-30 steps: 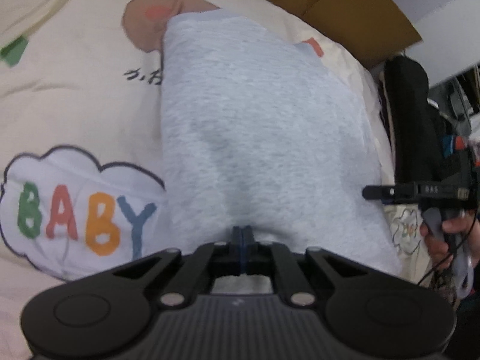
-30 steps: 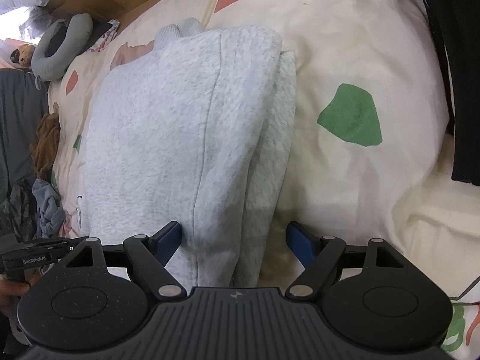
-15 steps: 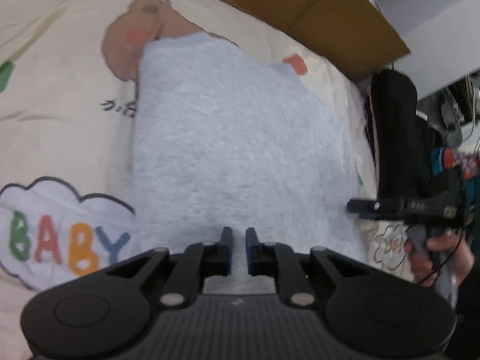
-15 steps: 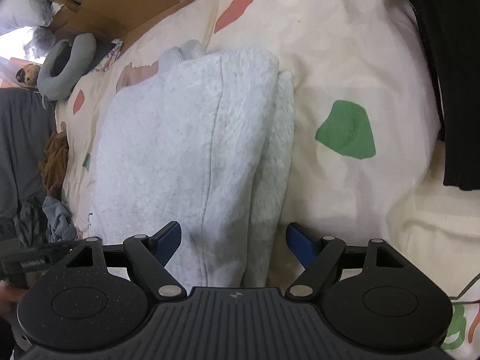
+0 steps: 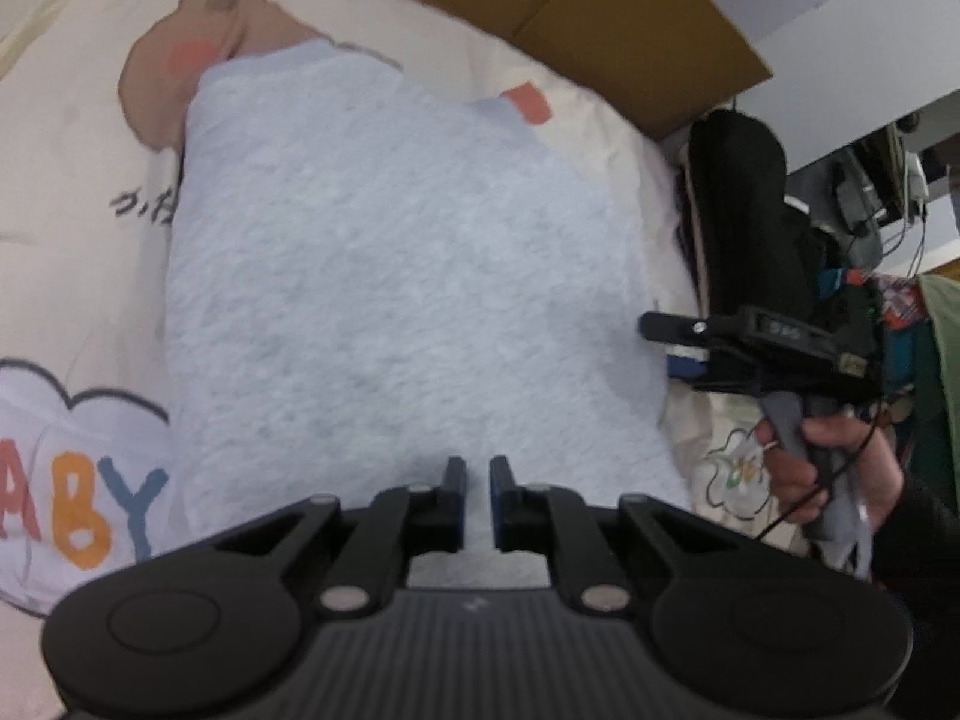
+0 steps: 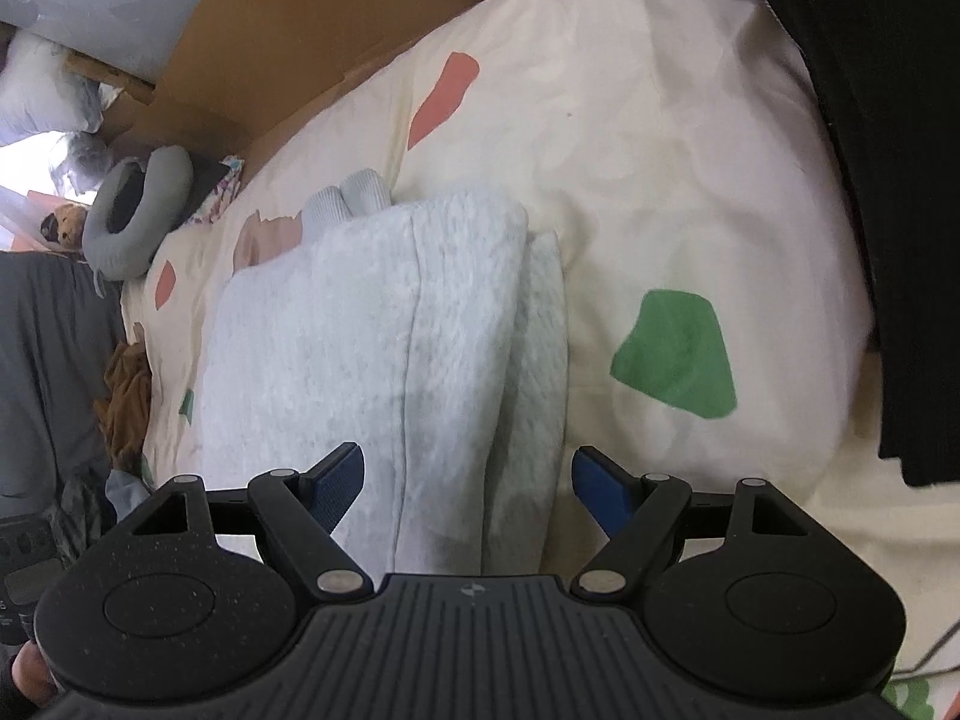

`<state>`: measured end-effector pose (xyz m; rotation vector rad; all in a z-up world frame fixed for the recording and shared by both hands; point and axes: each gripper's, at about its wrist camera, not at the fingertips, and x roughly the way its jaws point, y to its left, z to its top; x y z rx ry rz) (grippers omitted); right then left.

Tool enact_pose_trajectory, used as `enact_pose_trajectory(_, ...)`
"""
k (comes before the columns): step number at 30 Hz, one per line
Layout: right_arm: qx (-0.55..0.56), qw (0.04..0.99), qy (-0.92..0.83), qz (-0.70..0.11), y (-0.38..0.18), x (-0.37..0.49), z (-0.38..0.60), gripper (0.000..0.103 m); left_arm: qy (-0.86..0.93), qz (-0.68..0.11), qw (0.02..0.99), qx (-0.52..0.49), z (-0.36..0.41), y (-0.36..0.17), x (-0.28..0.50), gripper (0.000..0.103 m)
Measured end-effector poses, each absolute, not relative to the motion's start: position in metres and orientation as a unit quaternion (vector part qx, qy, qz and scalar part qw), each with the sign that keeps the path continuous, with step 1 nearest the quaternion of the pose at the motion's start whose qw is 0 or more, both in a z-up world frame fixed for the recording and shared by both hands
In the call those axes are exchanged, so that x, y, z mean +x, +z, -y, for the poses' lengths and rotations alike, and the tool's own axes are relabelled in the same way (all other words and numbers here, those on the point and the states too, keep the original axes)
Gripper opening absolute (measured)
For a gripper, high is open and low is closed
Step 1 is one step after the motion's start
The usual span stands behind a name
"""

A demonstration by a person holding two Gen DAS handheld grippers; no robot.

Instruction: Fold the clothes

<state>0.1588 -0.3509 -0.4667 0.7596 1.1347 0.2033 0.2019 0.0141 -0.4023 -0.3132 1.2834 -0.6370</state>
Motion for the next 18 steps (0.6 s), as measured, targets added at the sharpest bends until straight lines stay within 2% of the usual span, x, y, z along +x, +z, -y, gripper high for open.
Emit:
enact_pose_trajectory(3,0.36,0.77,0.09,-0.519,-0.471,0.163,0.353,0.074,-0.286,-0.573,0.754,-0.147,-0.02,-0.395,0.207,0.012)
enact_pose_trajectory(4,0.365,0.769,0.09,-0.516,-0.472,0.164,0.355,0.072,-0.28,-0.569,0.759,-0.147,-0.023,-0.393,0.209,0.016)
enact_pose_trajectory(7,0.377,0.767,0.088,-0.512,-0.477,0.167,0.359,0.052,-0.257,-0.561,0.773,-0.148,-0.032,-0.393,0.219,0.027)
enact_pose_trajectory(9,0.377,0.769,0.09,-0.509,-0.476,0.168,0.362,0.021,-0.238,-0.56,0.779,-0.151,-0.041,-0.395,0.224,0.031)
enact_pose_trajectory(11,0.375,0.771,0.097,-0.506,-0.473,0.169,0.363,0.015,-0.223,-0.56,0.783,-0.157,-0.05,-0.396,0.227,0.038)
enact_pose_trajectory(16,0.383,0.767,0.109,-0.503,-0.473,0.17,0.366,0.017,-0.191,-0.555,0.792,-0.168,-0.07,-0.4,0.239,0.043)
enact_pose_trajectory(17,0.389,0.763,0.107,-0.505,-0.476,0.171,0.367,0.023,-0.185,-0.553,0.794,-0.172,-0.075,-0.401,0.242,0.045)
enact_pose_trajectory(18,0.395,0.759,0.104,-0.506,-0.478,0.171,0.37,0.037,-0.182,-0.55,0.795,-0.179,-0.077,-0.402,0.245,0.047)
